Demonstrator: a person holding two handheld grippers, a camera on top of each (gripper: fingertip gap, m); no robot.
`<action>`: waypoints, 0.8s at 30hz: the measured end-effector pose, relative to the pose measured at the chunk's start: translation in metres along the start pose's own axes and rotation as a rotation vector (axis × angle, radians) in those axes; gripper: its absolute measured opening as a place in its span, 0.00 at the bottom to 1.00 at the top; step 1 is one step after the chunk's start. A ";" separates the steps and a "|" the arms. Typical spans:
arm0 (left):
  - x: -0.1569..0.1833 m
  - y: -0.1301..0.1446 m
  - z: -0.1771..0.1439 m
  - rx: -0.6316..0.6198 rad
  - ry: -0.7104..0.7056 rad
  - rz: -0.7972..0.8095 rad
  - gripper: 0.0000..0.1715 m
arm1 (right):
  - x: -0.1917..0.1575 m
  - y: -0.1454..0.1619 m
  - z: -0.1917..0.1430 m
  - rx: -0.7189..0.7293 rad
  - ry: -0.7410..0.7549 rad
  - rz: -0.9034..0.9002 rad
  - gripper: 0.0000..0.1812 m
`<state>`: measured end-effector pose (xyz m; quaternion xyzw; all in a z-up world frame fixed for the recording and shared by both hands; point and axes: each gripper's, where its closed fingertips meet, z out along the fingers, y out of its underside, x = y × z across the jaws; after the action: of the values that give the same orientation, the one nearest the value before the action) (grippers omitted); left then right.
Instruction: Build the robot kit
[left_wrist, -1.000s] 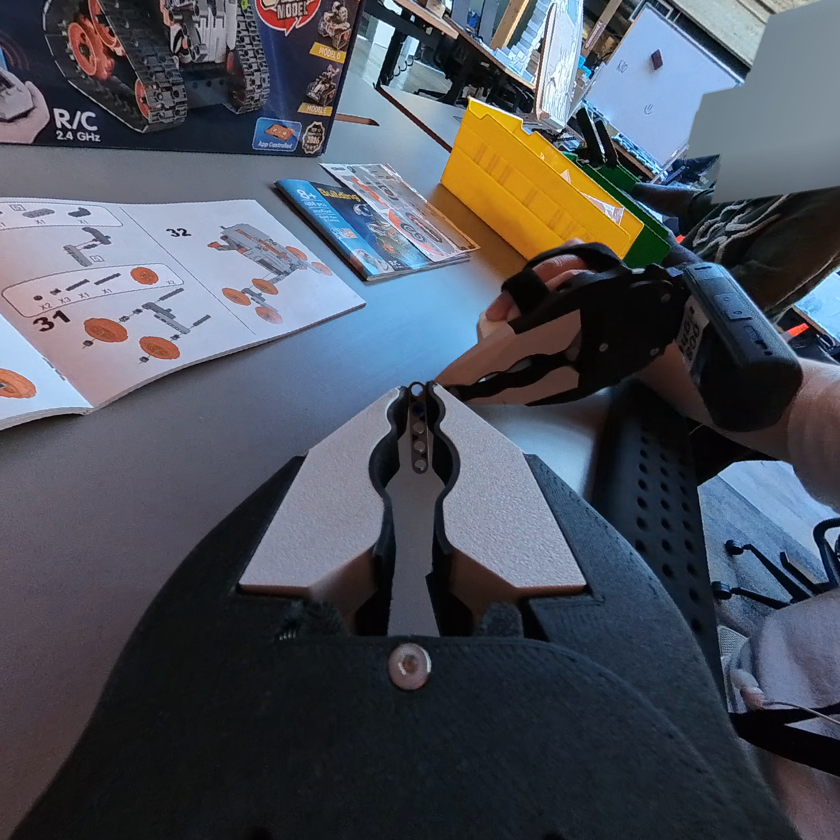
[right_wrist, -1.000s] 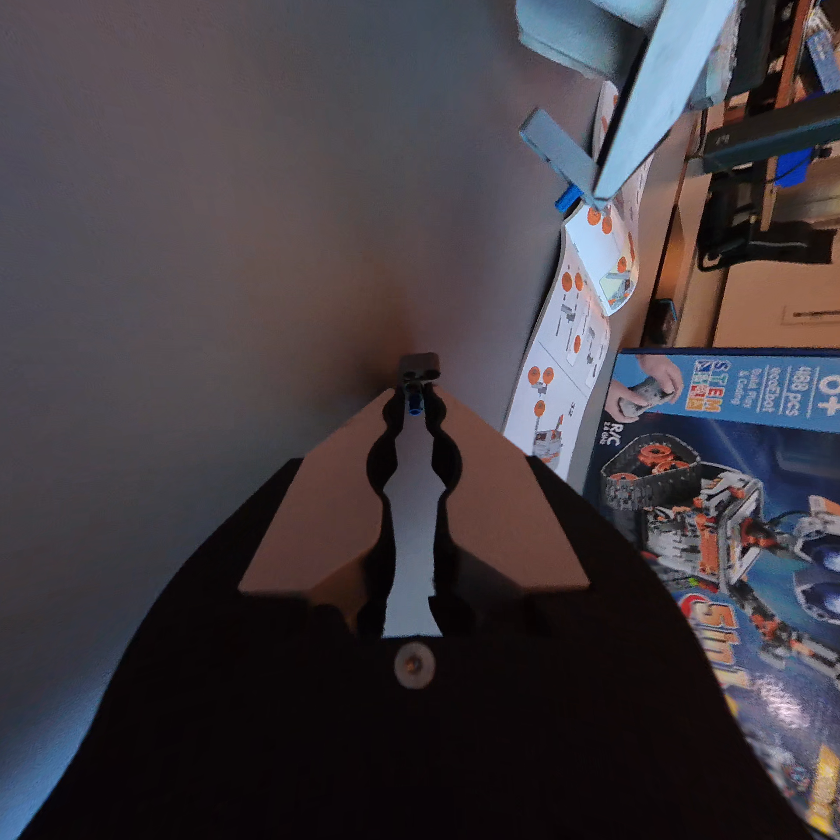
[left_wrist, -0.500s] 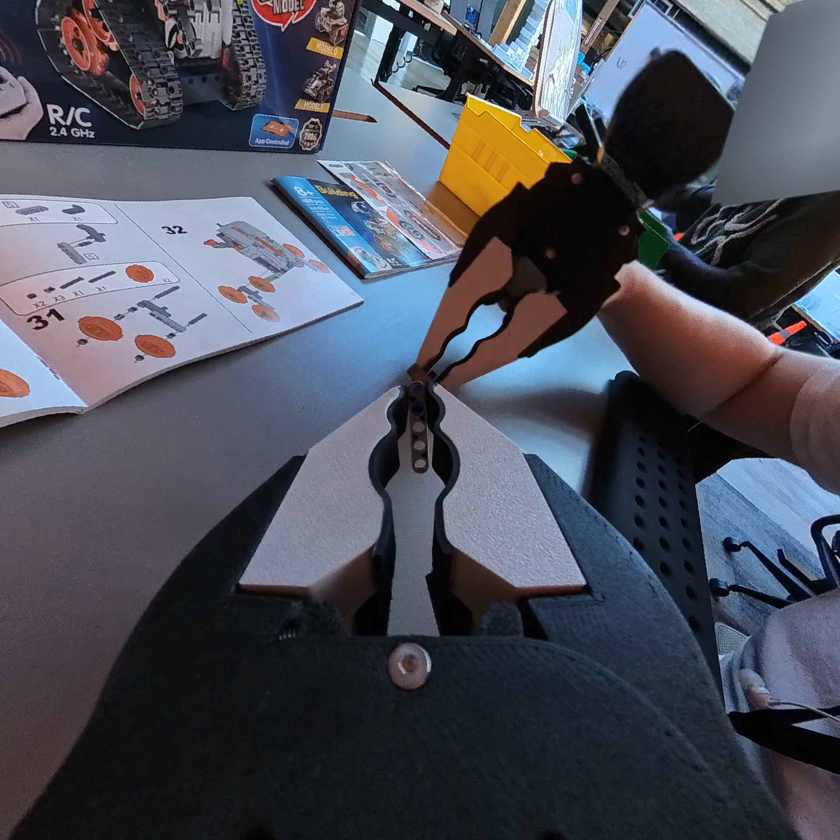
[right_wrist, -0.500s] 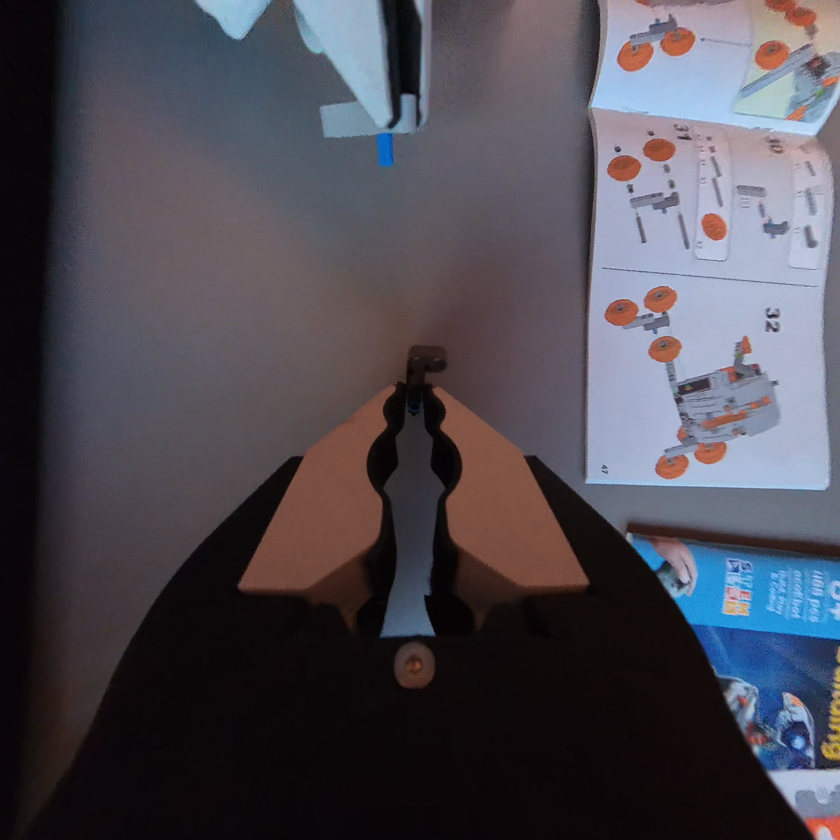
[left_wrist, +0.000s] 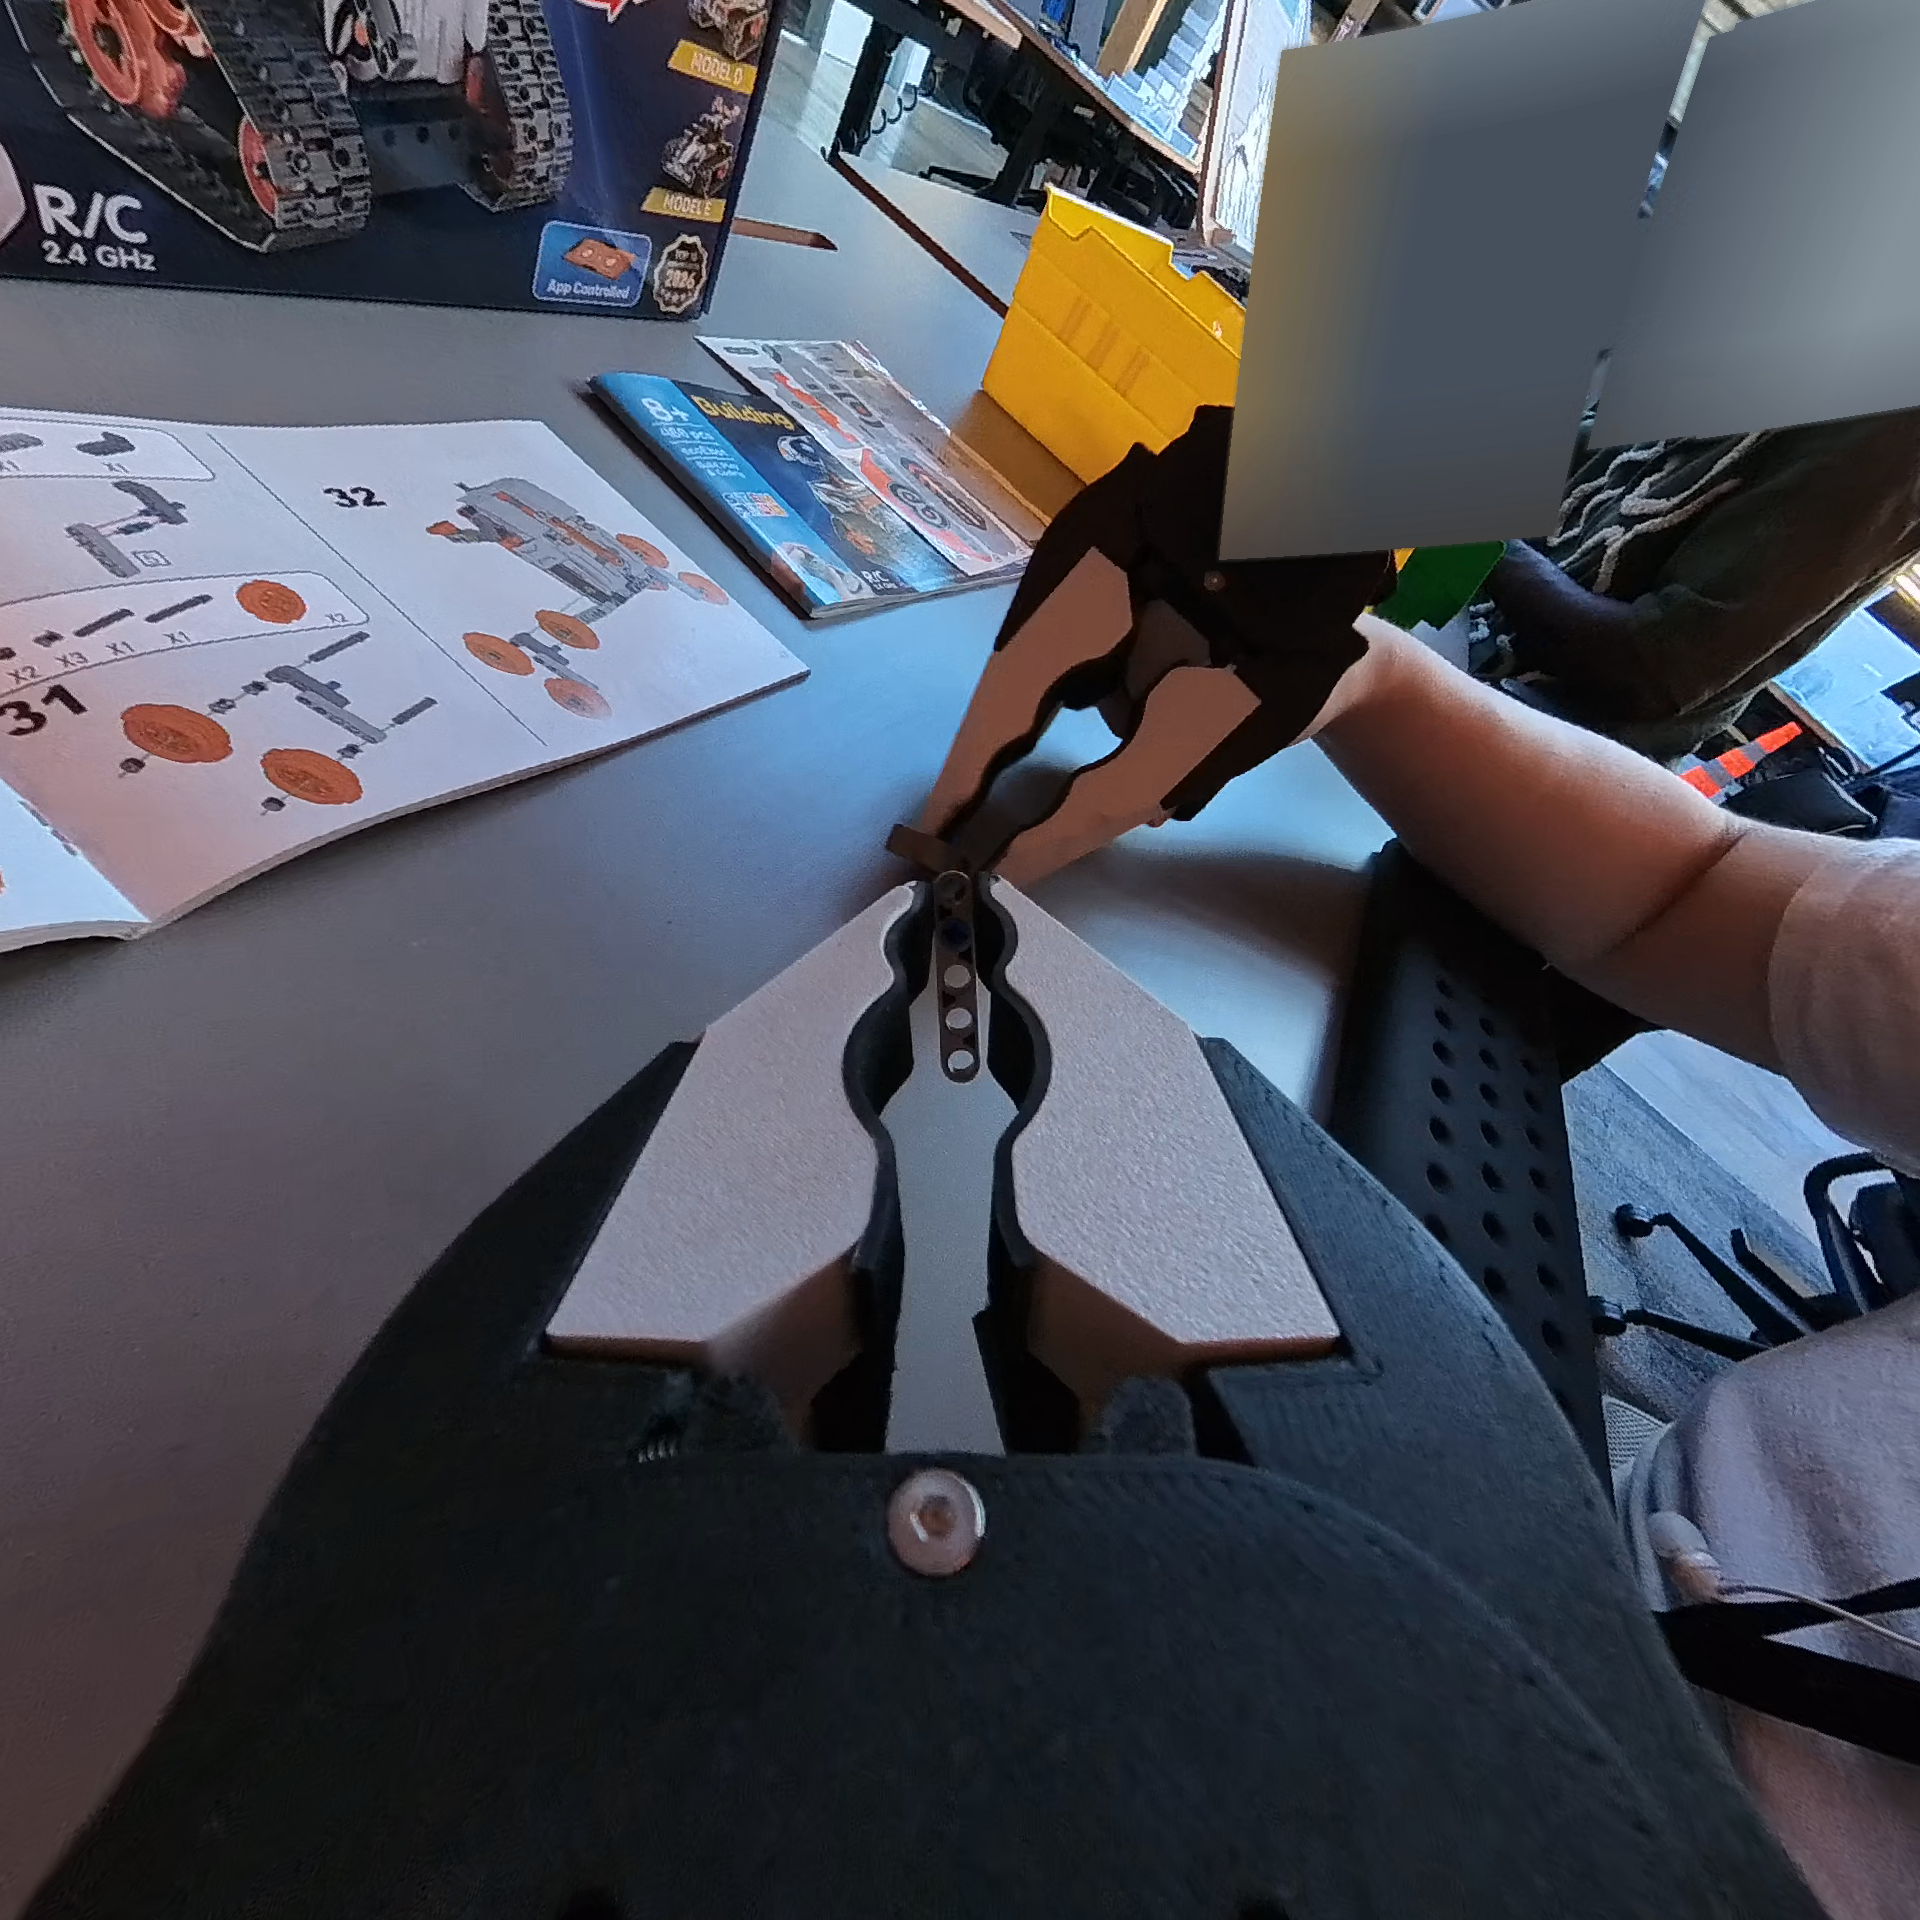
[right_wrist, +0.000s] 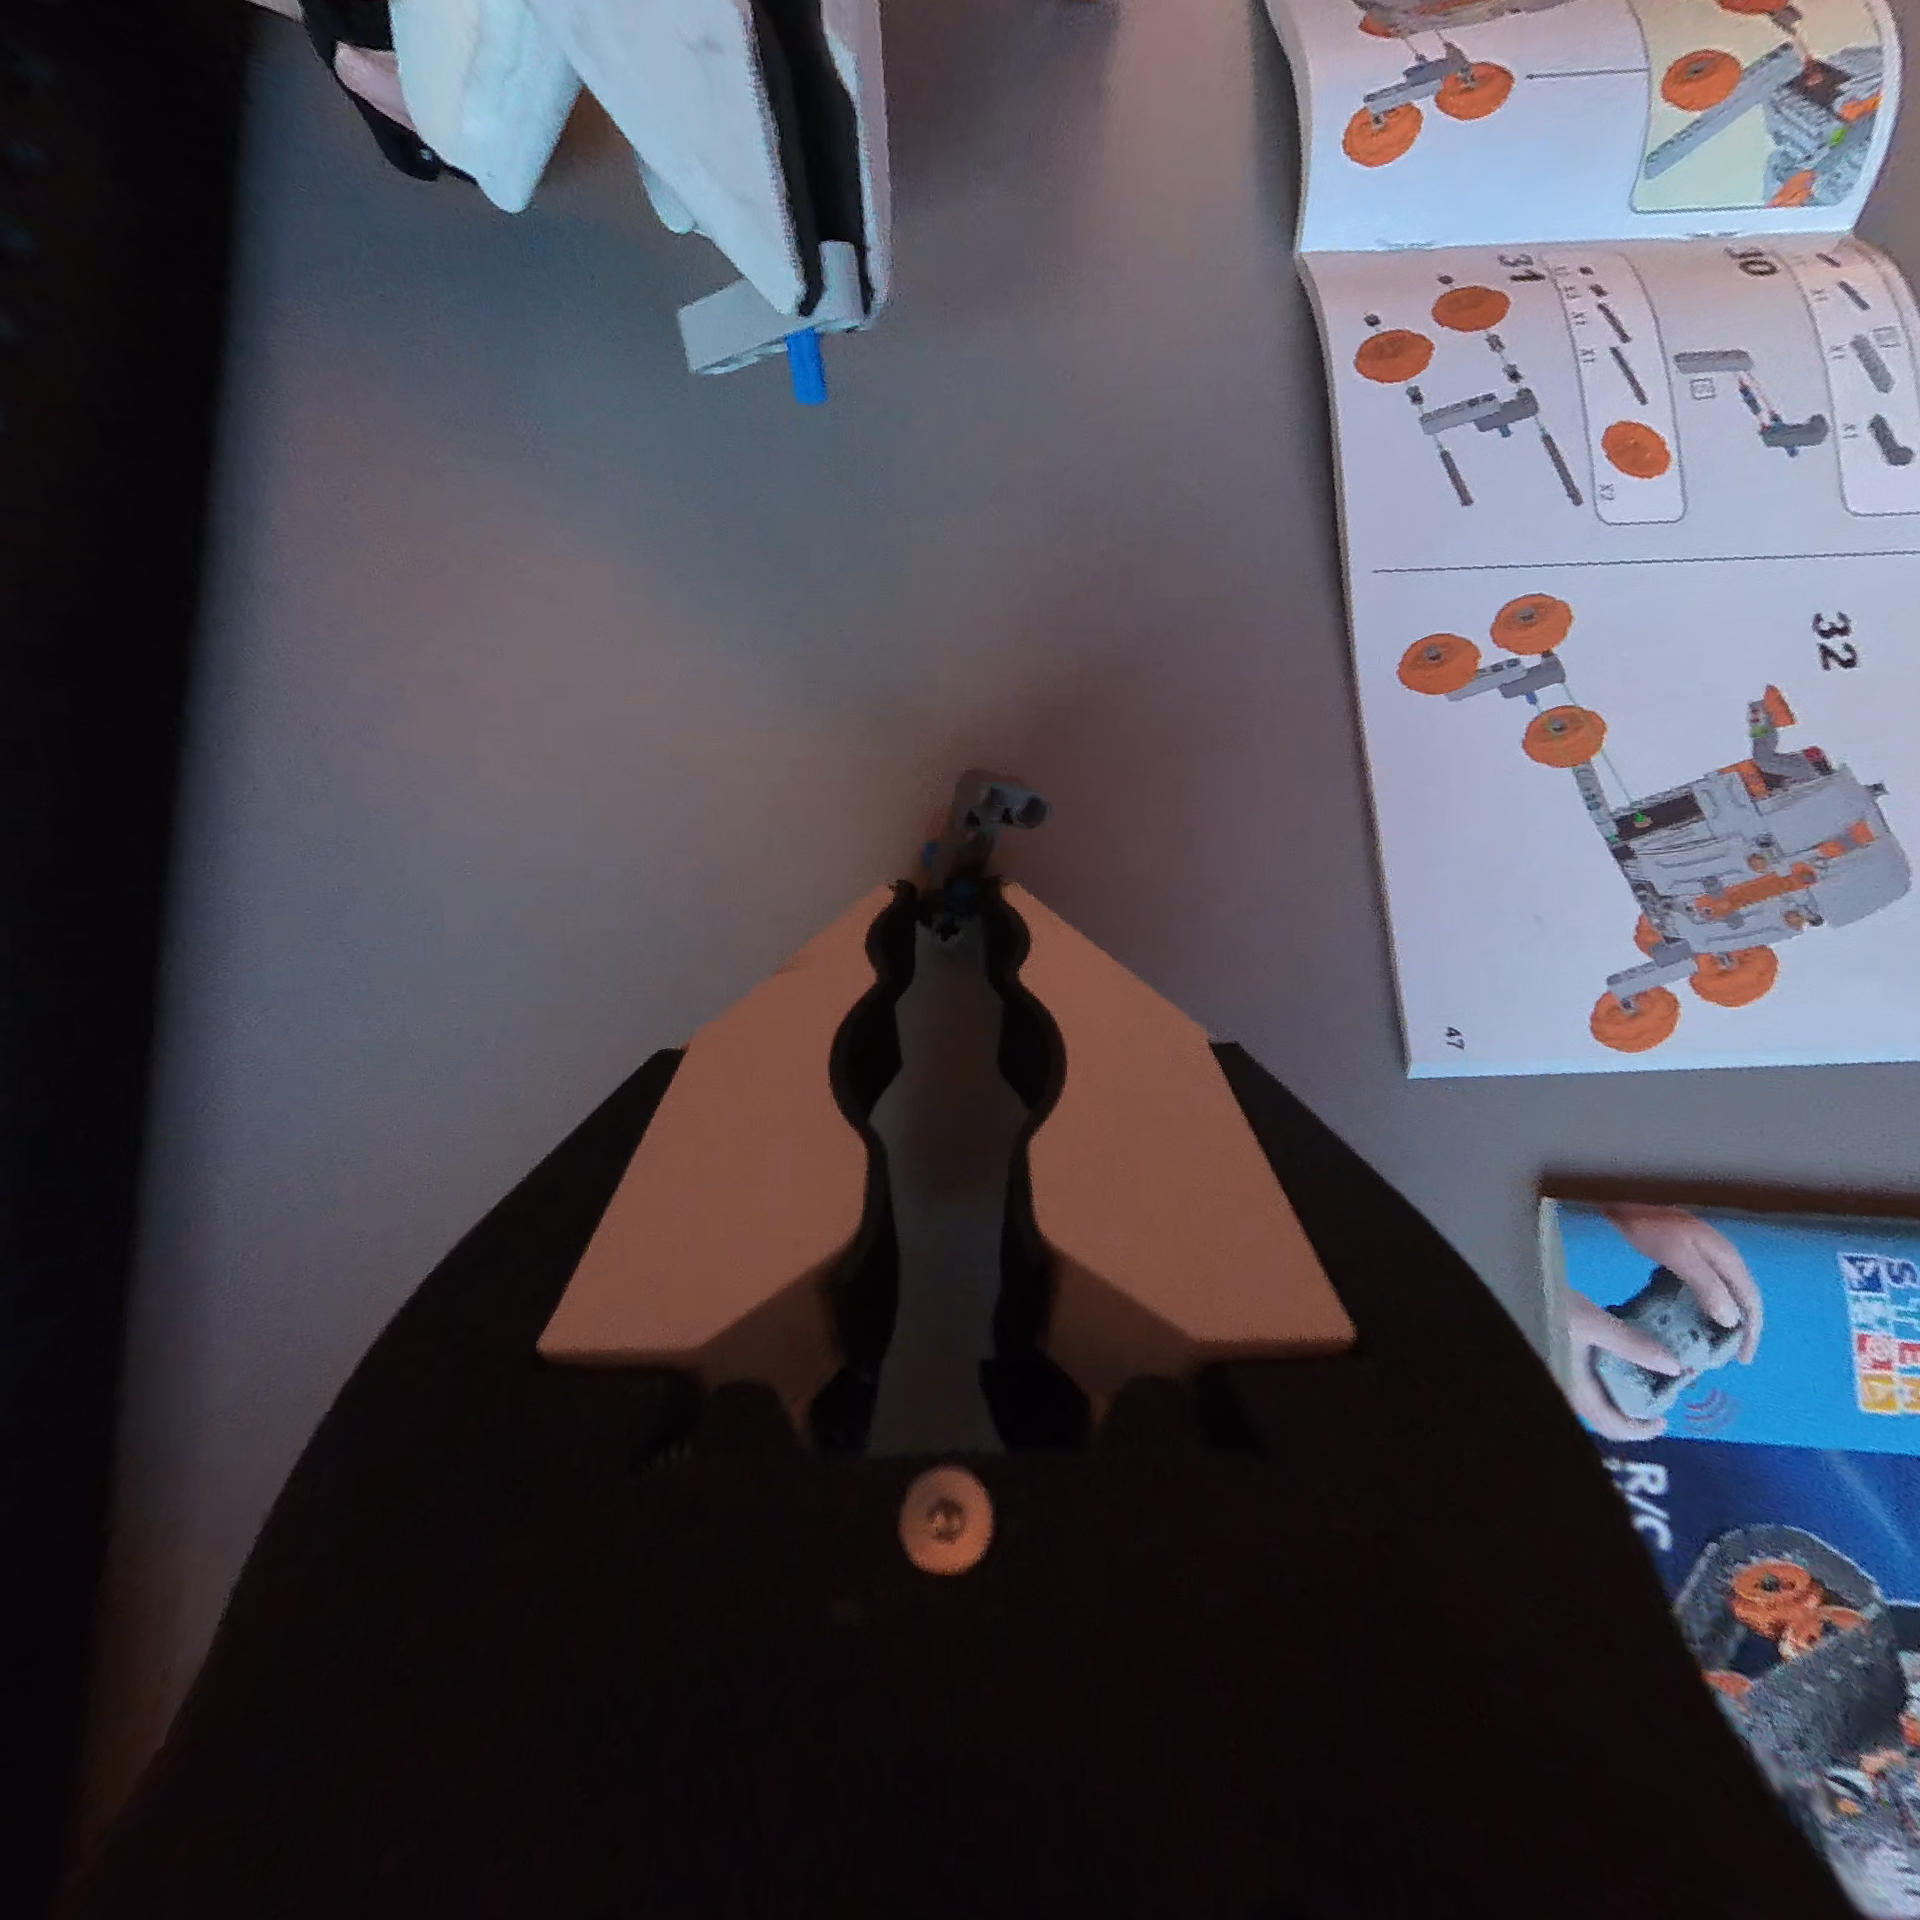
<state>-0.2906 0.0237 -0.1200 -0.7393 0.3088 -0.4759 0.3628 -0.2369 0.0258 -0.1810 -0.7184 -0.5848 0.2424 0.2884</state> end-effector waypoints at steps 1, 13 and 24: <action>0.000 0.000 0.000 0.000 0.000 -0.001 0.03 | -0.001 0.000 0.000 0.004 -0.010 0.009 0.06; 0.000 0.002 0.001 -0.011 -0.002 0.001 0.03 | -0.009 -0.008 -0.001 0.028 -0.060 0.040 0.04; -0.001 0.006 0.003 -0.033 -0.001 -0.003 0.03 | -0.015 -0.006 0.005 -0.076 -0.019 -0.074 0.04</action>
<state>-0.2891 0.0217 -0.1263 -0.7458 0.3154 -0.4709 0.3500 -0.2472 0.0127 -0.1804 -0.7043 -0.6226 0.2157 0.2641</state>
